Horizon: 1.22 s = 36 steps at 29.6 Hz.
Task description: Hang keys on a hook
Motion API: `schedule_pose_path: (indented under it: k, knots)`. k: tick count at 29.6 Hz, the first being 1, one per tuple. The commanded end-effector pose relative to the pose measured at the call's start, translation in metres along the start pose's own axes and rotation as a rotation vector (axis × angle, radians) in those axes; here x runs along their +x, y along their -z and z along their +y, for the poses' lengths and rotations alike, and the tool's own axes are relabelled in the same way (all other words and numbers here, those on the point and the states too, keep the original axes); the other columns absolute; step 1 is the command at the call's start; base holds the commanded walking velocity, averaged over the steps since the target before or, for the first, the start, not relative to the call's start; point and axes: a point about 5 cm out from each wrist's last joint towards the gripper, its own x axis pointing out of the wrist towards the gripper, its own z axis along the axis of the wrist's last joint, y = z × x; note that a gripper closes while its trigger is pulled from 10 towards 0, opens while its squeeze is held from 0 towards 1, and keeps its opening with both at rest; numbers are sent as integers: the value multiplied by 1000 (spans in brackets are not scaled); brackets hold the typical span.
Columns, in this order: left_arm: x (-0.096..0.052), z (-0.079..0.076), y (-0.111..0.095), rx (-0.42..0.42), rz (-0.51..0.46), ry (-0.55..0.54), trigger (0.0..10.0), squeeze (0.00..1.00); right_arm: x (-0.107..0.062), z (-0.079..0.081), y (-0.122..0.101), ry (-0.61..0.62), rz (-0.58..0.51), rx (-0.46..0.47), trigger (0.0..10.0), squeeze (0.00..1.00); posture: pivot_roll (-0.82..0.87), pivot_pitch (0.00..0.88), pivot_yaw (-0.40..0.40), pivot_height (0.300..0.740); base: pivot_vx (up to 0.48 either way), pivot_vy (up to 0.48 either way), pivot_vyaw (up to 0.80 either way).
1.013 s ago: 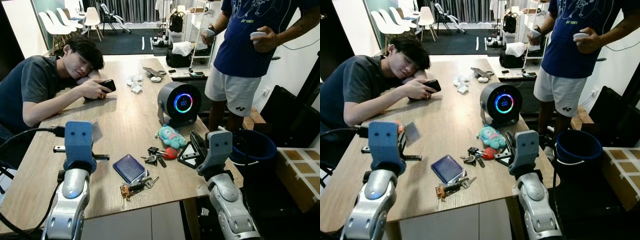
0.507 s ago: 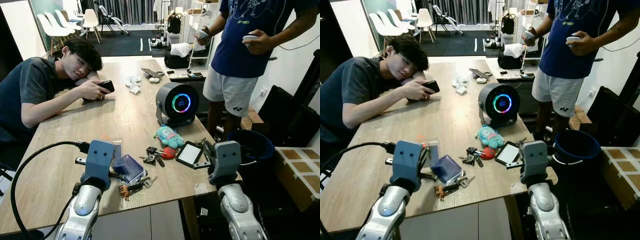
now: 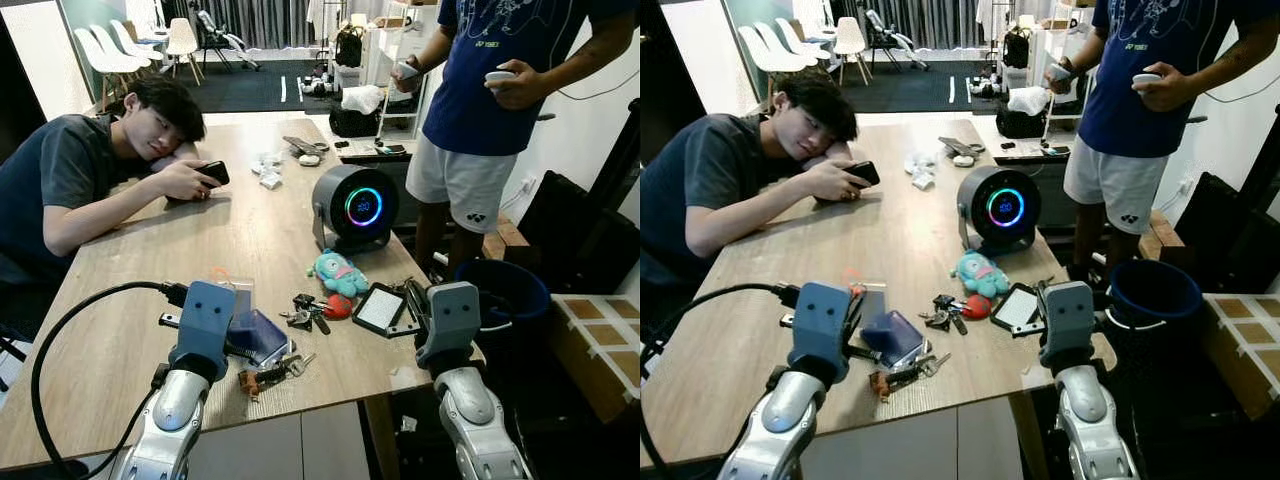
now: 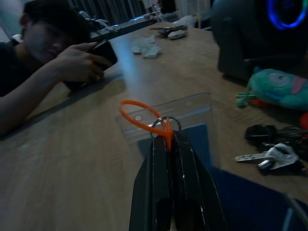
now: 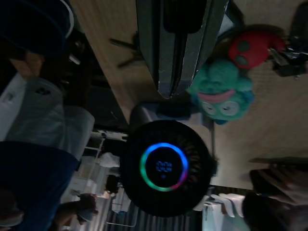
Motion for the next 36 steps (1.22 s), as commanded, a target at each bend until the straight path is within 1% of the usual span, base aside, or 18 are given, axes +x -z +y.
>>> schedule_pose_path:
  k: [1, 36]
  knots:
    - [-3, 2, 3, 18, 6, -2, 10000, 0, 0, 4, 3, -16, 9, -2, 10000, 0, 86, 100, 40, 740, 0, 0, 800]
    - [-1, 3, 6, 30, 7, -10, 10000, 0, 2, 8, 8, -36, 13, 1, 10000, 0, 93, 99, 38, 740, 0, 0, 800]
